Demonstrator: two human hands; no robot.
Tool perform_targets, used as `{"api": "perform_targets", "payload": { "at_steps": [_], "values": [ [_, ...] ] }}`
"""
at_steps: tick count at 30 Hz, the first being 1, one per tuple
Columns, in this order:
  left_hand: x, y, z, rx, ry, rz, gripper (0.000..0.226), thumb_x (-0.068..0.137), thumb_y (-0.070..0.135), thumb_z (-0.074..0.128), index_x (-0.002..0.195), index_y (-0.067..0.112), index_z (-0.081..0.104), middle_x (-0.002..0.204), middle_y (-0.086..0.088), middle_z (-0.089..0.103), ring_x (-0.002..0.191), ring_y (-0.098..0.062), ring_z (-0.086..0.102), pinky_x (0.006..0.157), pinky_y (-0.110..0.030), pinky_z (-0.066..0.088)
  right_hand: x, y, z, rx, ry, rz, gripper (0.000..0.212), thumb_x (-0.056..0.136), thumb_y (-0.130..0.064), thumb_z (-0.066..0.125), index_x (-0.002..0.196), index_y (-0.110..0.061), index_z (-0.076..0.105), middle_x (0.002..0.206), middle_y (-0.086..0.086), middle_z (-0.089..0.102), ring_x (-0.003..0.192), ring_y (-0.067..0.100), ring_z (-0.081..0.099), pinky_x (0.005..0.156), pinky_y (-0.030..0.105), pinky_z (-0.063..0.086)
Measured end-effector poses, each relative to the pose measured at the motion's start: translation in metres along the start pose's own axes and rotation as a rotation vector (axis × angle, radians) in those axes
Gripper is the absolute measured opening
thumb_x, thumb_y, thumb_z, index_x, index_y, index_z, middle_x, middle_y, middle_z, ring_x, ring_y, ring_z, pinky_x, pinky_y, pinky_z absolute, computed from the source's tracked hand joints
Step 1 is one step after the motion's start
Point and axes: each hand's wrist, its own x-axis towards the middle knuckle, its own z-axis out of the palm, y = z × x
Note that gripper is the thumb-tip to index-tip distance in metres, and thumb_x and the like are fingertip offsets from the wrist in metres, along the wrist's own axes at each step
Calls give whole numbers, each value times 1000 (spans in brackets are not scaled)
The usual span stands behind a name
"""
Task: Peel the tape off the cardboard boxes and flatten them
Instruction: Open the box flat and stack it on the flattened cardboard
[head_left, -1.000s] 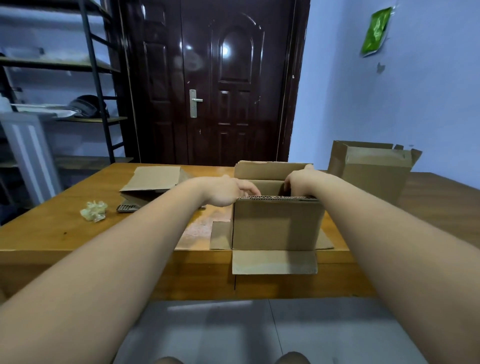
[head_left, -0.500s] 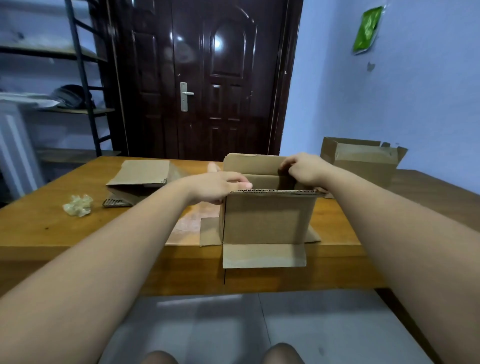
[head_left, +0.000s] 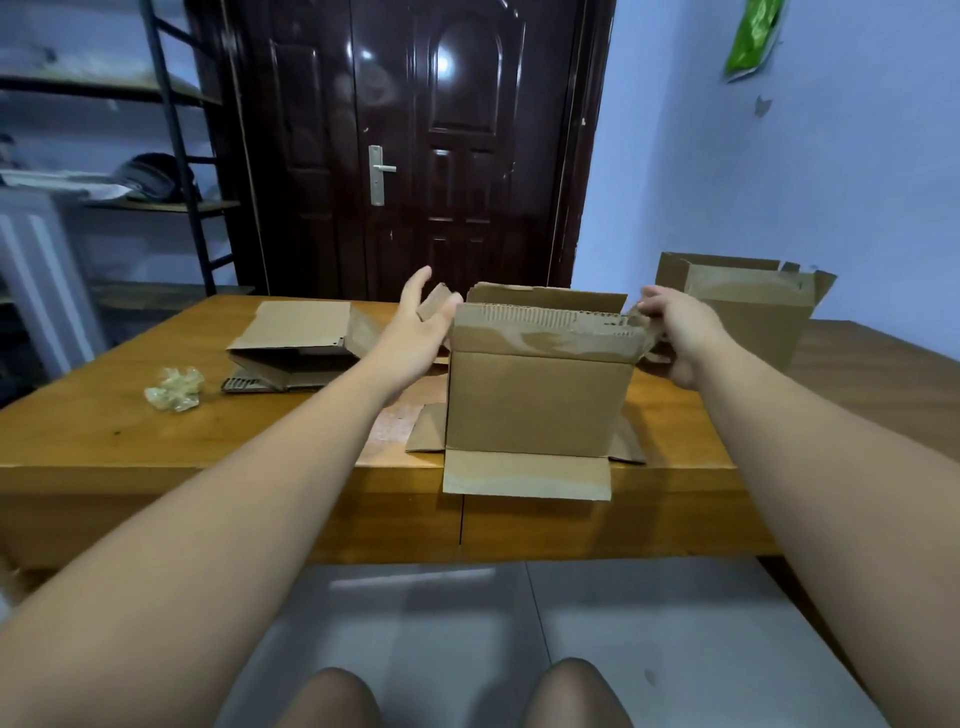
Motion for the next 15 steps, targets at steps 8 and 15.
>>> {"api": "perform_targets", "payload": {
  "at_steps": [8,15],
  "values": [
    [-25,-37,22,-17,-199,-161,78,80,24,73,145,20,29,129,2,52,109,-12,49,91,-28,45,-7,12,6,270,-70,188,23,92,-38,52,93,-18,63,99,2,69,88,22,64,76,43,50],
    [-20,-43,13,-244,-22,-160,39,90,19,63,128,15,52,117,-1,63,107,-18,59,88,-33,49,-3,18,6,179,-191,62,71,85,-69,50,142,-27,42,148,4,45,135,22,41,114,50,28]
  ]
}}
